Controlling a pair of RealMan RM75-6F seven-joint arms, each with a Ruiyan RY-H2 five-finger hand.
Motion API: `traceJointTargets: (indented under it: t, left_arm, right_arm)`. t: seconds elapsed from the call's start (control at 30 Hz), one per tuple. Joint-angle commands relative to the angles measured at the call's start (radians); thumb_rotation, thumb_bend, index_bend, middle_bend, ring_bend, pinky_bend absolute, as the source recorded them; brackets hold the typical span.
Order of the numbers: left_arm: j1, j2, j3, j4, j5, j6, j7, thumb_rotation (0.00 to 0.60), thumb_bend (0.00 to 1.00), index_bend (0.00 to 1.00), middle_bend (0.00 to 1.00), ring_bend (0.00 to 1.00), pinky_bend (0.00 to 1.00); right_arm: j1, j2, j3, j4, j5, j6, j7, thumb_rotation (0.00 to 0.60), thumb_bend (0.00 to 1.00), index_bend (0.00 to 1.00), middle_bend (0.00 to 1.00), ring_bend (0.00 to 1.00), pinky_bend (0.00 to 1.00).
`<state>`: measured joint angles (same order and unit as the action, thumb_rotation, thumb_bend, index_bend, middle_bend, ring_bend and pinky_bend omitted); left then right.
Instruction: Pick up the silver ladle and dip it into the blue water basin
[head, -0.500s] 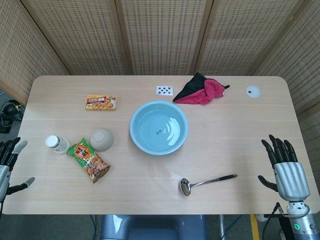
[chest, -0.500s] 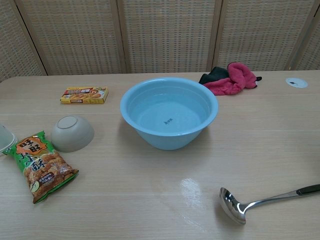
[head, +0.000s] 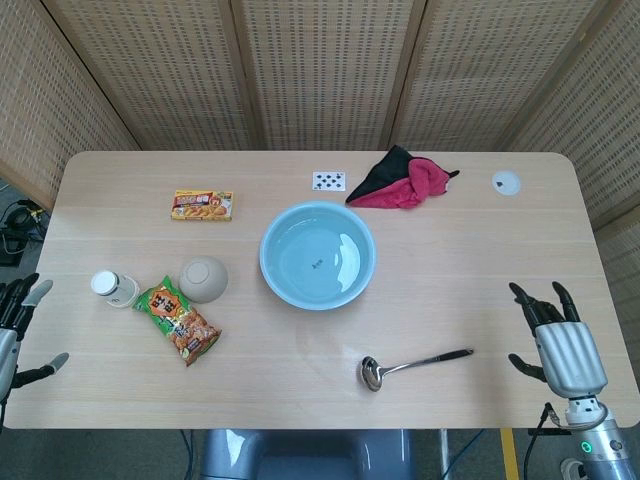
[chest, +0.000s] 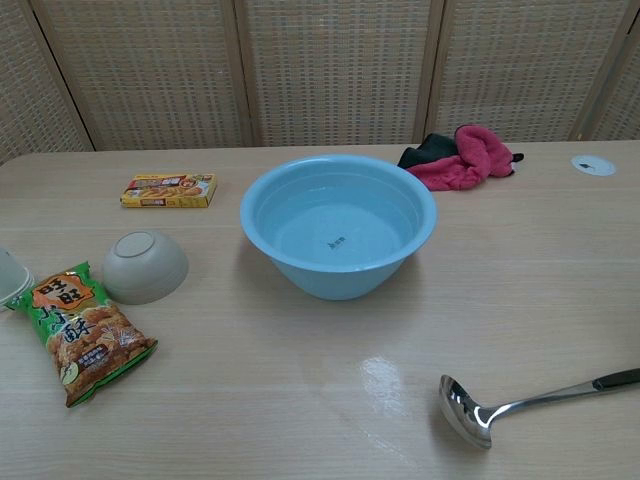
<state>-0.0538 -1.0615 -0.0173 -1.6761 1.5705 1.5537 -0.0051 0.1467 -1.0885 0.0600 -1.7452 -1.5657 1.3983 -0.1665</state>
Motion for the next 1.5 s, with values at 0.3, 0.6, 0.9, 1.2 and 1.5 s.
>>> traceJointTargets:
  t: [0.3, 0.6, 0.9, 1.2, 1.5]
  left_arm:
    - [-0.035, -0.045, -0.028, 0.032, -0.092, -0.084, 0.059, 0.6, 0.0, 0.0, 0.0, 0.0, 0.0]
    - [-0.052, -0.068, -0.043, 0.056, -0.146, -0.126, 0.09, 0.6, 0.0, 0.0, 0.0, 0.0, 0.0]
    - [-0.061, -0.075, -0.05, 0.063, -0.176, -0.15, 0.096, 0.6, 0.0, 0.0, 0.0, 0.0, 0.0]
    - [-0.059, -0.069, -0.052, 0.061, -0.174, -0.142, 0.087, 0.6, 0.0, 0.0, 0.0, 0.0, 0.0]
    - [-0.059, -0.067, -0.051, 0.061, -0.172, -0.139, 0.085, 0.6, 0.0, 0.0, 0.0, 0.0, 0.0]
  right_arm:
    - [0.265, -0.071, -0.084, 0.248, -0.093, -0.45, 0.291, 0.6, 0.11, 0.29, 0.97, 1.0, 1.0]
    - [0.322, -0.218, -0.109, 0.402, -0.085, -0.548, 0.35, 0.6, 0.38, 0.41, 0.98, 1.0, 1.0]
    - [0.338, -0.3, -0.131, 0.496, -0.093, -0.549, 0.358, 0.6, 0.48, 0.45, 0.98, 1.0, 1.0]
    - [0.347, -0.33, -0.141, 0.537, -0.075, -0.558, 0.342, 0.6, 0.5, 0.49, 0.98, 1.0, 1.0]
    - [0.346, -0.357, -0.148, 0.583, -0.054, -0.556, 0.305, 0.6, 0.5, 0.51, 0.98, 1.0, 1.0]
